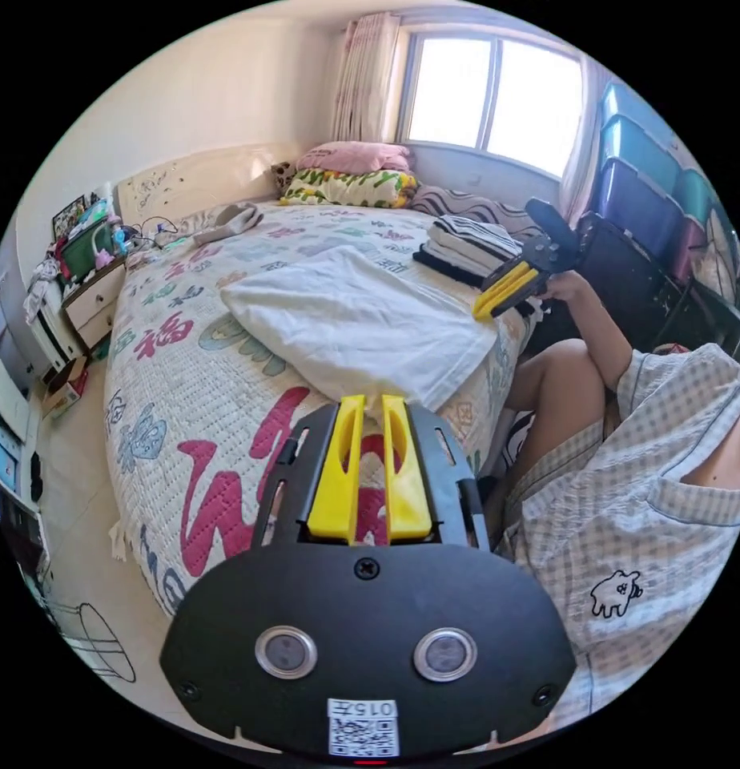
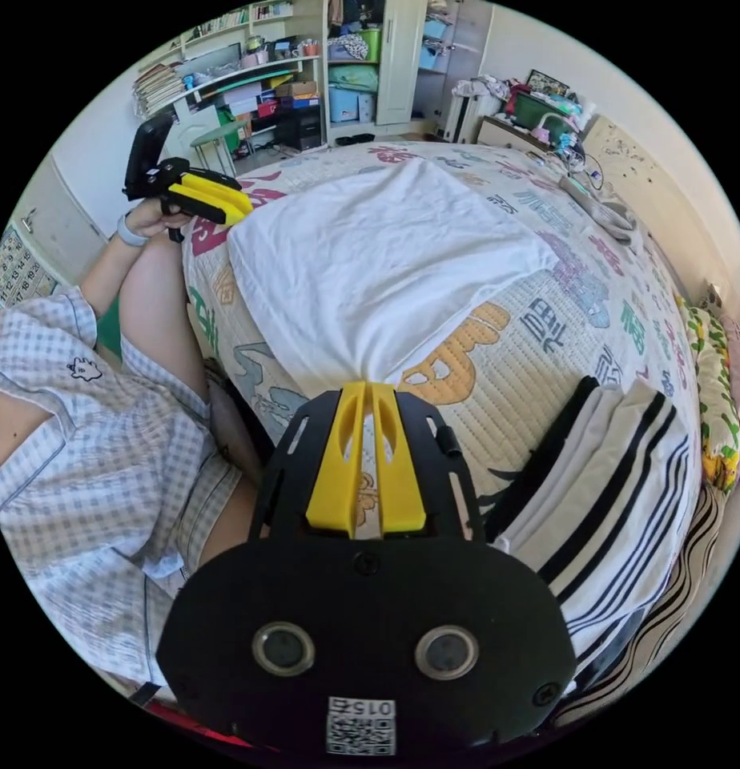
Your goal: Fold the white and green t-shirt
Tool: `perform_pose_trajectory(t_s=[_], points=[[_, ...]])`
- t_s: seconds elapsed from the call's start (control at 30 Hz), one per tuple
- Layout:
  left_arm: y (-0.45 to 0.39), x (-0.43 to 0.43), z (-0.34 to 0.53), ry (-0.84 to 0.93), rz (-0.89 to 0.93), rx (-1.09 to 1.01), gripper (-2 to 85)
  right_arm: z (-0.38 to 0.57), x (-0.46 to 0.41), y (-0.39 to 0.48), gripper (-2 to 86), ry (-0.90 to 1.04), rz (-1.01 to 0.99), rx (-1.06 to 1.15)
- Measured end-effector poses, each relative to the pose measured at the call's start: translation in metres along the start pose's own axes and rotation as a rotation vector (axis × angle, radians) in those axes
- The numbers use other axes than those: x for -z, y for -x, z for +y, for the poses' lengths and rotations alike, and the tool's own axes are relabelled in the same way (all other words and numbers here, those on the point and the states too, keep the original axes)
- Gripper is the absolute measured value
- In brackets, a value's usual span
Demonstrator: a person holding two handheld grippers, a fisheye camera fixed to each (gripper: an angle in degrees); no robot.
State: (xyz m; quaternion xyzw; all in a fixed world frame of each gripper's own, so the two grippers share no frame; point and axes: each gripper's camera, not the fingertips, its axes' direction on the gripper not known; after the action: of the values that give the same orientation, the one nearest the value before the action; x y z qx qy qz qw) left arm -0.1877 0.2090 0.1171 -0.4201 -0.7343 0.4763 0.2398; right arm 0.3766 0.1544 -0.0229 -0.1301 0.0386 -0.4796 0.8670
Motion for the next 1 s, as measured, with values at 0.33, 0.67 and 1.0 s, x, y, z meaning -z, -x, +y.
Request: perform_pose_trajectory(t_s=[0.33, 0.67, 1.0], points=[[0.042, 0.015, -0.017, 0.02, 0.031, 0.022, 1.2, 0.01, 0.028, -0.058, 2.1, -0.024, -0.107, -0.033], [0.217, 0.051, -0.057, -0.172, 0.23, 0.392, 9.8, -0.019, 0.061, -0.222, 7.8, -0.461, -0.181, -0.449], [0.357, -0.05, -0.151, -0.109, 0.385, 0.629, 12.1, -0.081, 0.004, -0.356, 10.9, -0.339, -0.394, -0.644]])
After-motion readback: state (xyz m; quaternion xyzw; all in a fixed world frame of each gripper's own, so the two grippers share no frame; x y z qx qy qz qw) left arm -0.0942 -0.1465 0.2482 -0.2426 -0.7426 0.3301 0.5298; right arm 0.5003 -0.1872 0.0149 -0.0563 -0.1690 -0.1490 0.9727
